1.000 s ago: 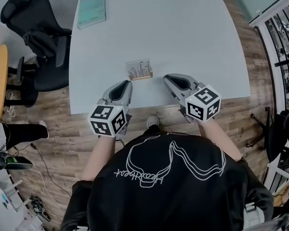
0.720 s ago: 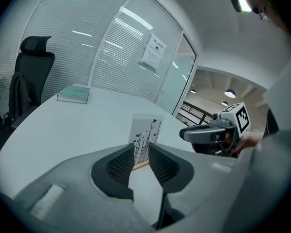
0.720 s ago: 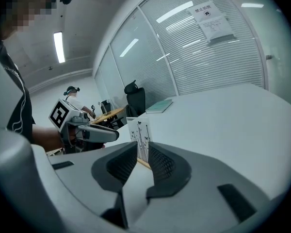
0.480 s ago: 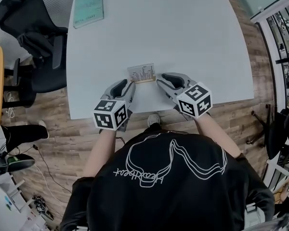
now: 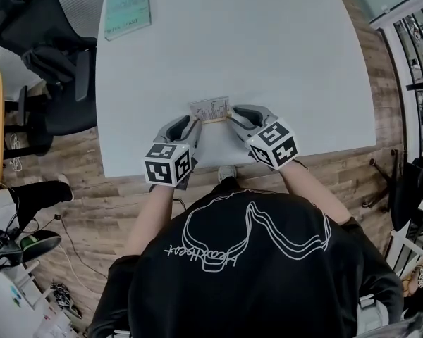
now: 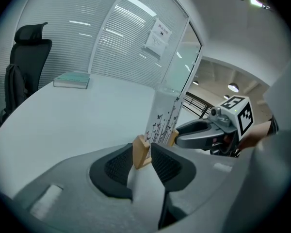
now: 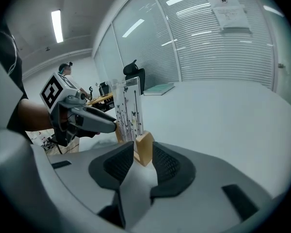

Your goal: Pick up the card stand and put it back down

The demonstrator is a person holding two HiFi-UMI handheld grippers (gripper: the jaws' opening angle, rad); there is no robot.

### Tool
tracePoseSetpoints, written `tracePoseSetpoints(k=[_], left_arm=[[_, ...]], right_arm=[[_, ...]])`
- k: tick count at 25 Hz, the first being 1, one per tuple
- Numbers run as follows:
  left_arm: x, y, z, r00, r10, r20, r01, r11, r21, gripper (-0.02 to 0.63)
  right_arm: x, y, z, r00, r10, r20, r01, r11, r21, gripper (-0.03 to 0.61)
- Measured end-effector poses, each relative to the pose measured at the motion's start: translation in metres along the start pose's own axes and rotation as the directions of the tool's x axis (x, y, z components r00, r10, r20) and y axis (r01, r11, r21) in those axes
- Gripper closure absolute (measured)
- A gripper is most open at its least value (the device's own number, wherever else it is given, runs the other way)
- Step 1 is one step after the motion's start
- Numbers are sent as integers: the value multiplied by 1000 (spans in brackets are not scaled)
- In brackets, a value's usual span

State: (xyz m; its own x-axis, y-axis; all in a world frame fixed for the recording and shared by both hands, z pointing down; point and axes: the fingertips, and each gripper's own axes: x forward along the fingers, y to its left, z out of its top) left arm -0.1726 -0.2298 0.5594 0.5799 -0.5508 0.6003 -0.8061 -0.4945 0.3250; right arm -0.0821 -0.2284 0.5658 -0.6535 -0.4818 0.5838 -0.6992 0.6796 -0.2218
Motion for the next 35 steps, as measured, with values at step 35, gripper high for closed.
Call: tracePoseSetpoints(k=[35], left_arm=[[-5,-21,12,1000,4,22,-4,1000,17,526]], right_arm=[[-10,-3,6,999,-26,26,26,999,-26,485]])
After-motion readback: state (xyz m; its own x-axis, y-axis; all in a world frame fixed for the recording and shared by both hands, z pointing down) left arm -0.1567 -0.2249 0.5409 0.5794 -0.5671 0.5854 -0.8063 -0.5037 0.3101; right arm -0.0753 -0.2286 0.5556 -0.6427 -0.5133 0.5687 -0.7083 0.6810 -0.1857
